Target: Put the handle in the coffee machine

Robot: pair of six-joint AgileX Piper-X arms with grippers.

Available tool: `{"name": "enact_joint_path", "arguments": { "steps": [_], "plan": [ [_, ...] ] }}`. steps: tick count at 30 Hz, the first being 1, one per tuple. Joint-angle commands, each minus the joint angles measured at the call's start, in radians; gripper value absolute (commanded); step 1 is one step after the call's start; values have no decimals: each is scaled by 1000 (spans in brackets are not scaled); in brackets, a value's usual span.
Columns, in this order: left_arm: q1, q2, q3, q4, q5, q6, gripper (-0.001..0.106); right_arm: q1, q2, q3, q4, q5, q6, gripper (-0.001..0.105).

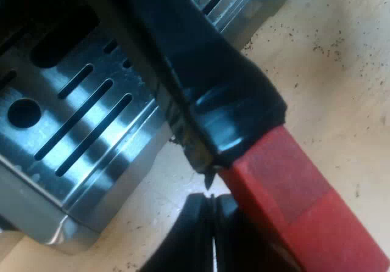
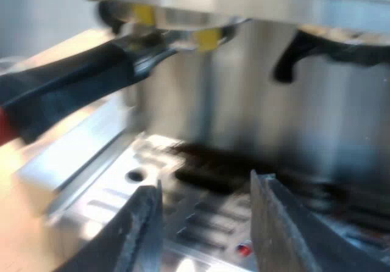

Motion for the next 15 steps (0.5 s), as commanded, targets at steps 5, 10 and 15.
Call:
{"name": "enact_joint_path", "arguments": {
  "steps": [5,10,15],
  "plan": [
    [-108,-17,-2,-98,59,-143,0,1,-218,0,370,-168,49,46],
    [-184,-17,-2,-166,16,-165,0,1,-358,-2,515,-170,49,69],
    [-234,-17,-2,-239,14,-170,0,1,-477,-2,593,-170,49,70]
  ]
}}
